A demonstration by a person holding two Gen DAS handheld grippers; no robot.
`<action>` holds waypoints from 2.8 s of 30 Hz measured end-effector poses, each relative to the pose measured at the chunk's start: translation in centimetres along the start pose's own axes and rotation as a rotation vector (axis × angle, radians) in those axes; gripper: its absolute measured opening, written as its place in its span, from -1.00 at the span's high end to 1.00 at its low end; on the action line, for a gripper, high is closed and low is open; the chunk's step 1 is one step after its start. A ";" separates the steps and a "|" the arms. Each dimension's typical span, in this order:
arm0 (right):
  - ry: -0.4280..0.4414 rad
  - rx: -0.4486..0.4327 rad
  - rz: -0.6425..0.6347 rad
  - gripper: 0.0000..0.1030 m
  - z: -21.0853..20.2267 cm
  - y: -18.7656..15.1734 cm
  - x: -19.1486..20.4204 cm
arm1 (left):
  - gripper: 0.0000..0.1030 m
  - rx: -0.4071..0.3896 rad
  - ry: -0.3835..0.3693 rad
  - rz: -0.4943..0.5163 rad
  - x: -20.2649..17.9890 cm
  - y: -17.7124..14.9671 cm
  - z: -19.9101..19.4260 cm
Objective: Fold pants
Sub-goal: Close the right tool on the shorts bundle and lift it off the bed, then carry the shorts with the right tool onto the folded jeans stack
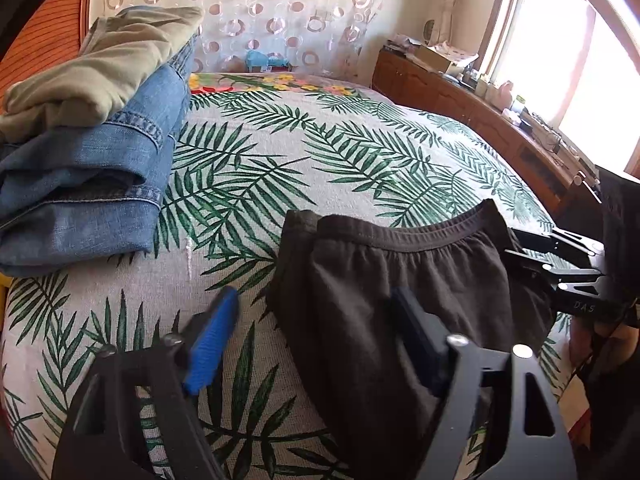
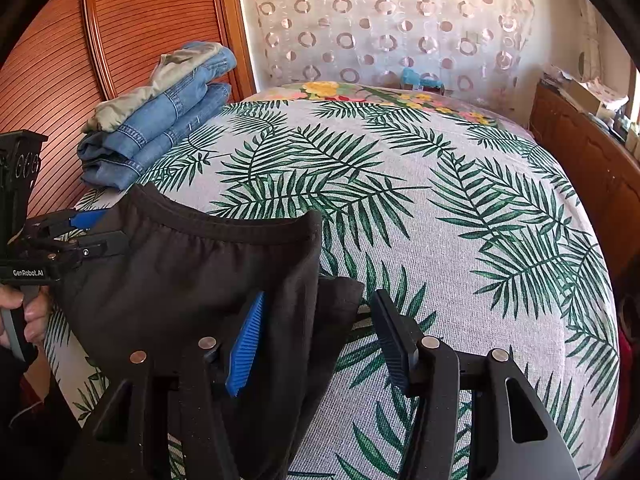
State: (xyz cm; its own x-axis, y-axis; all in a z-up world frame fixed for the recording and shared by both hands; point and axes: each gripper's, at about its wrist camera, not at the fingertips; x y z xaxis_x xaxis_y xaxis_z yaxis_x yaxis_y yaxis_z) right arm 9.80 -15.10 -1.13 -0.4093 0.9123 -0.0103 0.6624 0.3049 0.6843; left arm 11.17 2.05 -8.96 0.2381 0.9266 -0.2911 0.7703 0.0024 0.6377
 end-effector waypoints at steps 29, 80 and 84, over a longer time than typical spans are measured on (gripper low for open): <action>0.034 -0.027 -0.011 0.82 -1.6 0.1 0.9 | 0.71 -0.053 0.007 0.086 -2.6 0.5 -1.2; 0.126 -0.379 -0.255 0.83 -0.1 16.8 2.7 | 0.76 -0.453 0.169 0.075 4.2 10.8 -11.8; 0.132 -0.402 -0.273 0.83 2.0 18.1 2.7 | 0.76 -0.473 0.185 0.067 5.0 11.7 -11.7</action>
State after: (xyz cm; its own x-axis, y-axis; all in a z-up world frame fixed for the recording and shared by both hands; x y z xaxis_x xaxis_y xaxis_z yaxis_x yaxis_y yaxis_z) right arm 21.90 -6.55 9.73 -0.6272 0.7637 -0.1531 0.2366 0.3741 0.8967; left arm 14.43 11.15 5.34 0.1362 0.9815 -0.1348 0.3947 0.0710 0.9161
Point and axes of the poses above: each gripper's, at about its wrist camera, not at the fingertips, and z roughly the way its jaws point, x to its left, y to its top, and after that the axes turned 7 degrees about -y, right-handed
